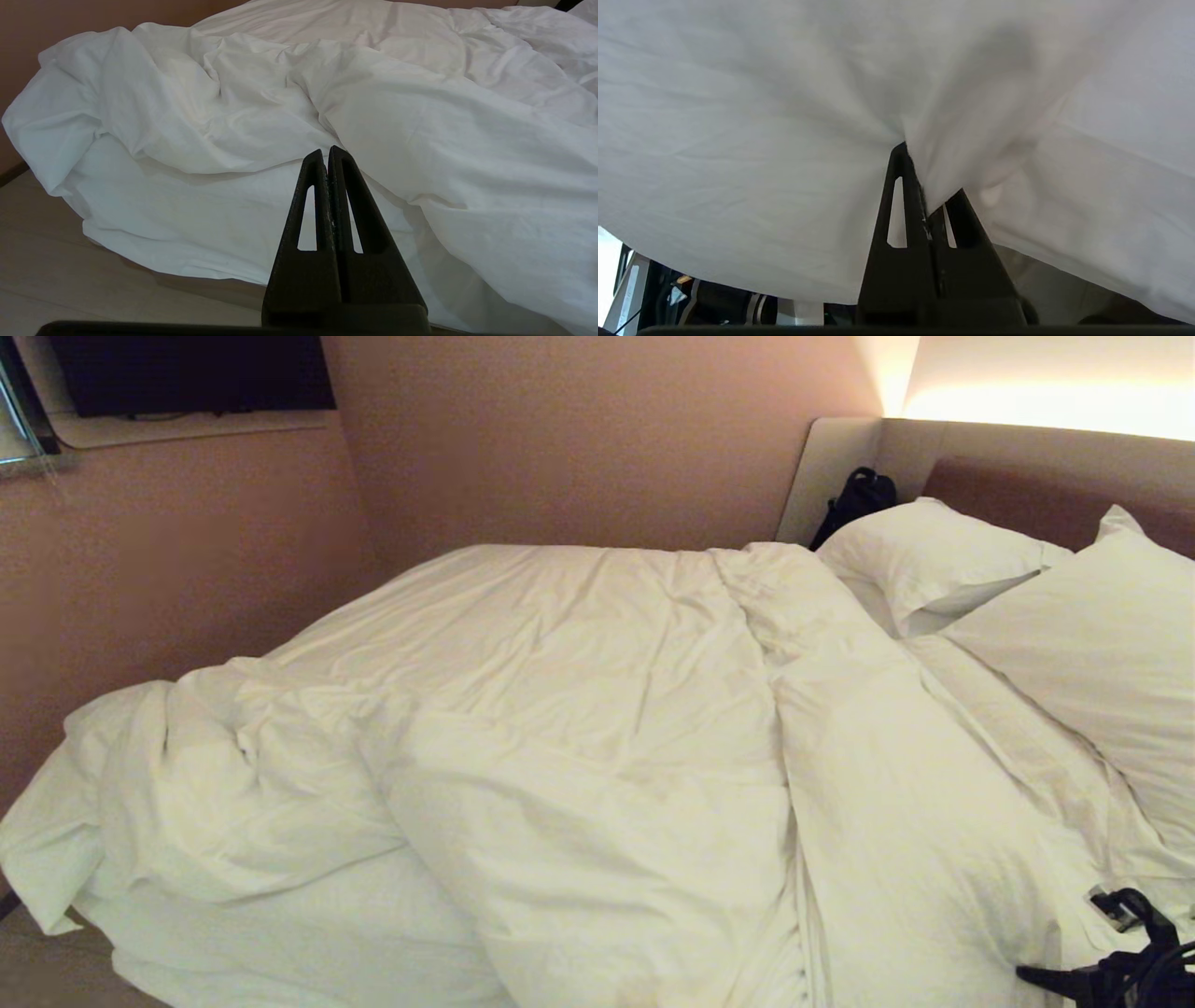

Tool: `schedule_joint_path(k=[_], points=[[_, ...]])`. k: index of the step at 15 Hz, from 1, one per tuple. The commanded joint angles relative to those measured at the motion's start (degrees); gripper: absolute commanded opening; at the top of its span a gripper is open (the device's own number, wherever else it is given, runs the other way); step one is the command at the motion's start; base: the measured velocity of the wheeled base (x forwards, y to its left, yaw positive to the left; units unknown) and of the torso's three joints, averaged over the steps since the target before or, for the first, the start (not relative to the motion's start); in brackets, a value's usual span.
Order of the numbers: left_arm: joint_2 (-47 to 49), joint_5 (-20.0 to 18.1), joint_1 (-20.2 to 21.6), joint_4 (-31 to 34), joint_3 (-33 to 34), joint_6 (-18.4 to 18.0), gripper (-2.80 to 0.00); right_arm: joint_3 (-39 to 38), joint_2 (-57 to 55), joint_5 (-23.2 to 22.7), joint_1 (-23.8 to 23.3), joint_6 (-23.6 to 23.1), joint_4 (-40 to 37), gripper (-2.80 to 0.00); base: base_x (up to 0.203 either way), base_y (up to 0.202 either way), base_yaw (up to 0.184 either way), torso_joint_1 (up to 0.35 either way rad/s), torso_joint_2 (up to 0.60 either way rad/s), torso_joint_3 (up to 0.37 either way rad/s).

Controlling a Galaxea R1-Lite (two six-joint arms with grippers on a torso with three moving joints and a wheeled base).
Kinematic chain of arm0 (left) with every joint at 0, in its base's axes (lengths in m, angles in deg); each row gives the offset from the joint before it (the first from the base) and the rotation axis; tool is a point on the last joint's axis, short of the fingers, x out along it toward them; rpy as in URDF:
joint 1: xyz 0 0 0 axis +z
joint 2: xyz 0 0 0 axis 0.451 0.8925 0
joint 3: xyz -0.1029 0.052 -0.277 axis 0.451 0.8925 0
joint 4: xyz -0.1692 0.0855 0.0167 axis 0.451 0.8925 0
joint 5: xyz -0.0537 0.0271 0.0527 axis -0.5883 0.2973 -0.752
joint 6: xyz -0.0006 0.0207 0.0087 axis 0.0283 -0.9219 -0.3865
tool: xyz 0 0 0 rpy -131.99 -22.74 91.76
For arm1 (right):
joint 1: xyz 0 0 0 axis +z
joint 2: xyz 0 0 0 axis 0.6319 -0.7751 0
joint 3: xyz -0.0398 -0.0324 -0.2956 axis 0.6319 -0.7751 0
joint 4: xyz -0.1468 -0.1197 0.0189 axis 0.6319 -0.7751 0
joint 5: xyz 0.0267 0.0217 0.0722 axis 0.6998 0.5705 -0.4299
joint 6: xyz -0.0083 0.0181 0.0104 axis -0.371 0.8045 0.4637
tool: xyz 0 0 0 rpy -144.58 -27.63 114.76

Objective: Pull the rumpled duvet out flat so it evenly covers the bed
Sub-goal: Flatten the corners of the folded blanket

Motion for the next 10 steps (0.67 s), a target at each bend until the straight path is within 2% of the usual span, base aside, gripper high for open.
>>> schedule_joint_path(k=[1,5,7,10], points=[[0.04,0.03,0.03,-0.04,0.0,0.04,-2.8,-0.12,0.32,-0.31,-0.03,-0.03,0.22,-2.8,0.0,0.0,0.0,0.0,0.0,0.0],[0.04,0.03,0.03,-0.04,0.0,0.04,-2.8,-0.58,1.64,-0.39,-1.06,1.13,0.02,-2.8,0.0,0.0,0.0,0.0,0.0,0.0],[0.04,0.03,0.03,-0.04,0.0,0.04,-2.8,-0.27,3.66,-0.37,-1.87,4.01,0.04,-2.8,0.0,0.0,0.0,0.0,0.0,0.0],[0.04,0.03,0.03,-0.04,0.0,0.04,-2.8,-0.25,8.01,0.07,-5.59,6.64,0.05,-2.8,0.0,0.0,0.0,0.0,0.0,0.0]])
